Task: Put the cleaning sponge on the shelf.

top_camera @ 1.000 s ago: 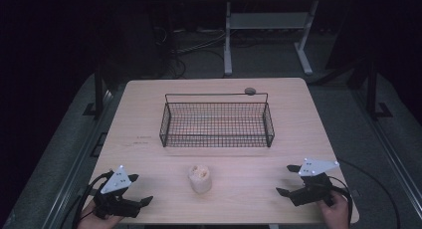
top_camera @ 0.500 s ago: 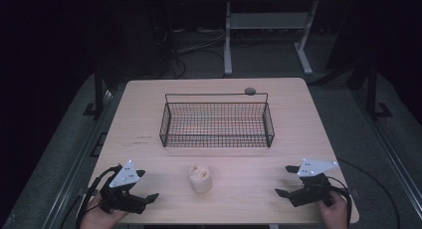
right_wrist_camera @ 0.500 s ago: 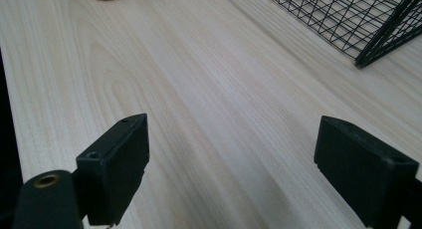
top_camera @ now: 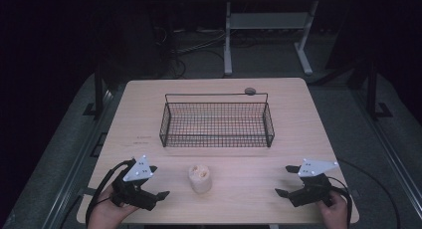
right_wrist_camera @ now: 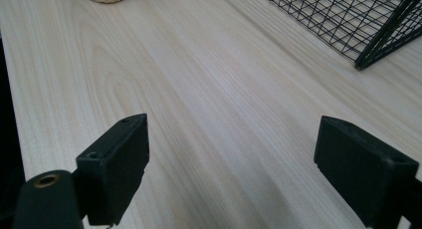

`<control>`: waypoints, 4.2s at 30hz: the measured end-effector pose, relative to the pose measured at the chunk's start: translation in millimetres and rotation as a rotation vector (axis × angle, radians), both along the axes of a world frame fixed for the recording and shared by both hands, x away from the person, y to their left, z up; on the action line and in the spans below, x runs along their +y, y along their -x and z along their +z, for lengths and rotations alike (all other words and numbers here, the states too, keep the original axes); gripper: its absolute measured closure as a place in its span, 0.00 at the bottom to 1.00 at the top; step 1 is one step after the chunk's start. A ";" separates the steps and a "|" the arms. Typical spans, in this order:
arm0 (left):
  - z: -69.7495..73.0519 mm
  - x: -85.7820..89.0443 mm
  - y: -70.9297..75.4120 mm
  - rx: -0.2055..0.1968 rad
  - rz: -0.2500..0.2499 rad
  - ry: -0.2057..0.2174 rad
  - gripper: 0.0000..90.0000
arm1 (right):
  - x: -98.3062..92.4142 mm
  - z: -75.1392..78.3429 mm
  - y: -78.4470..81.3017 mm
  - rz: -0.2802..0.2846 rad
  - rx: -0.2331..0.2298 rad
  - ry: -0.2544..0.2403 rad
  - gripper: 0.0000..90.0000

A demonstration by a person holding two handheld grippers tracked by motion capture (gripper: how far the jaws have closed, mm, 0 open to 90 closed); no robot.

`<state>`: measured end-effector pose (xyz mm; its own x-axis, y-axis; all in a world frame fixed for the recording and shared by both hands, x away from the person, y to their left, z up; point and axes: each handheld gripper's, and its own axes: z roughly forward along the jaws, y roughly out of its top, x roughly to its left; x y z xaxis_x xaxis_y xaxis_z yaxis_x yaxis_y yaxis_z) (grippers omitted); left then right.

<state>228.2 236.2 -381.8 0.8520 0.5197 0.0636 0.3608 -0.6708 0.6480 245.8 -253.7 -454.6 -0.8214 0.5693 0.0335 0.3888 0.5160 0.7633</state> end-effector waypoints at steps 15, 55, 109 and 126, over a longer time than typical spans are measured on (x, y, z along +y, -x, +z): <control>1.9 -26.0 -8.7 0.008 -0.066 -0.006 0.18 | -0.7 0.1 -0.3 -0.003 -0.001 0.000 0.15; -2.4 -66.8 -28.9 0.037 -0.147 -0.054 0.18 | -1.4 1.0 0.1 0.000 -0.010 -0.013 0.15; -18.0 -96.9 -50.3 0.087 -0.177 -0.134 0.18 | -1.0 1.7 0.6 0.005 -0.014 -0.017 0.15; -24.5 -101.8 -55.8 0.110 -0.174 -0.147 0.18 | 0.0 2.1 0.9 0.010 -0.020 -0.019 0.15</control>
<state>284.1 134.4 -406.3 0.9336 0.3570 0.0299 0.2947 -0.8128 0.5025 244.9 -253.7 -452.5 -0.8279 0.5602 0.0279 0.3681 0.5050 0.7807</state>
